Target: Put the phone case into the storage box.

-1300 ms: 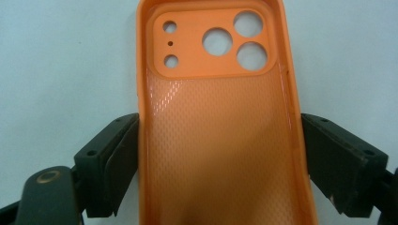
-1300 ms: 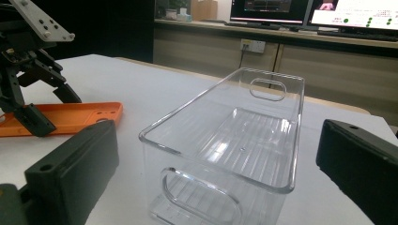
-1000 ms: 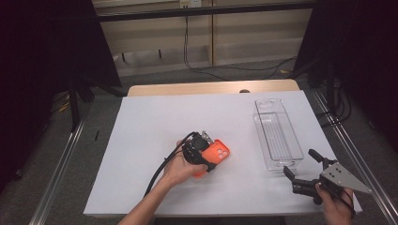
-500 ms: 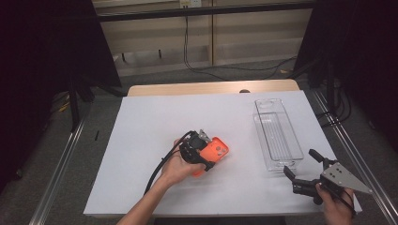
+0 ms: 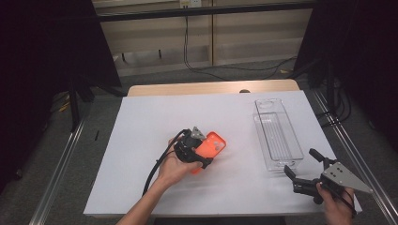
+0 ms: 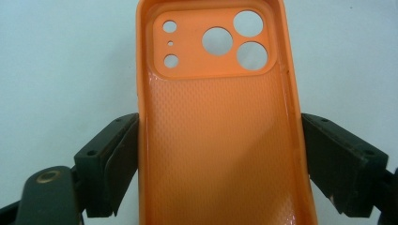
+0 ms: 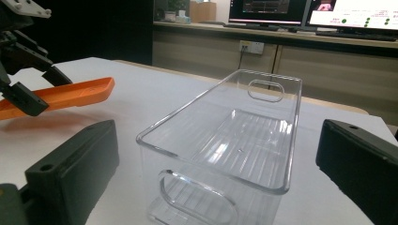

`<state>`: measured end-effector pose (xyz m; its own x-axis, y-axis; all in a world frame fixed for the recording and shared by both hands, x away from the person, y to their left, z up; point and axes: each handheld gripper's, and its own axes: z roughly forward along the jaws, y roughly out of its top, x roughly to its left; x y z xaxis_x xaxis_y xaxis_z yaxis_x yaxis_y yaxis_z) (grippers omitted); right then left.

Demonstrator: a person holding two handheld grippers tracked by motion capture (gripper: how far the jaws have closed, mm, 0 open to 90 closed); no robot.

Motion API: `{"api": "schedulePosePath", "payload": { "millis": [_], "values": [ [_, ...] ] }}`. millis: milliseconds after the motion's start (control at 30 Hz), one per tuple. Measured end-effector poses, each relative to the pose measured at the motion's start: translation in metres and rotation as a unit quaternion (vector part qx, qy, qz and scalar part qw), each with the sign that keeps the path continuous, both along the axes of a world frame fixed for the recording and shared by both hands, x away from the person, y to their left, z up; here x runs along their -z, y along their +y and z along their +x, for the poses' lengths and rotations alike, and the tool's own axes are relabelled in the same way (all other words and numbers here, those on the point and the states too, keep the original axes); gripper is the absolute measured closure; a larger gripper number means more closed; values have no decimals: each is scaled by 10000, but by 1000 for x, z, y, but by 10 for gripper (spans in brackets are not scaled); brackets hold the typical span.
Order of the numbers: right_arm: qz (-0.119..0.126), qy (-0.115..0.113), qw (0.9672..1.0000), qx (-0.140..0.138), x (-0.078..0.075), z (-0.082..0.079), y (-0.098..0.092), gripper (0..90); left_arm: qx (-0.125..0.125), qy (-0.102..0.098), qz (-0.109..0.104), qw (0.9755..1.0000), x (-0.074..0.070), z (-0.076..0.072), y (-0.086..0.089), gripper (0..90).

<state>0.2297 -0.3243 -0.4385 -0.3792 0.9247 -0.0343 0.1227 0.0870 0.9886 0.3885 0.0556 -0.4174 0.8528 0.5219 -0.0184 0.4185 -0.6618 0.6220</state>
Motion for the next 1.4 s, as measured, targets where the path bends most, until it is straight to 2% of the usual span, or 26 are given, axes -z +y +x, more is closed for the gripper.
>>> {"api": "schedulePosePath", "payload": {
  "millis": [233,333,433,533,633,700,867,1067,1233,1400],
  "values": [
    [36,-6,10000,35,-3,1,-1,0,-40,-159,-116,9998,-8,-5,6,159],
    [193,36,9998,-78,-4,2,0,0,-55,-270,-155,9995,-11,-8,8,159],
    [78,6,9999,-64,-6,5,3,0,-88,-319,-245,9992,-15,-10,9,159],
    [28,12,9999,-156,-8,8,8,0,-100,-364,-240,9990,-17,-13,10,159],
    [-61,130,9994,-303,-8,9,13,0,-122,-414,-148,9990,-17,-19,13,159],
    [-113,193,9990,-398,-9,9,16,0,-136,-405,-188,9989,-18,-22,15,159],
    [-306,114,9974,-636,-17,12,32,0,6,-455,-179,9988,-30,-36,19,159],
    [-397,353,9941,-946,-20,25,58,0,130,-640,-195,9977,-34,-48,20,159],
    [-246,531,9937,-955,-19,37,76,1,95,-719,-190,9972,-33,-49,21,159],
    [-289,640,9931,-941,-24,48,89,23,28,-785,-281,9965,-32,-47,19,159]
  ]
}}
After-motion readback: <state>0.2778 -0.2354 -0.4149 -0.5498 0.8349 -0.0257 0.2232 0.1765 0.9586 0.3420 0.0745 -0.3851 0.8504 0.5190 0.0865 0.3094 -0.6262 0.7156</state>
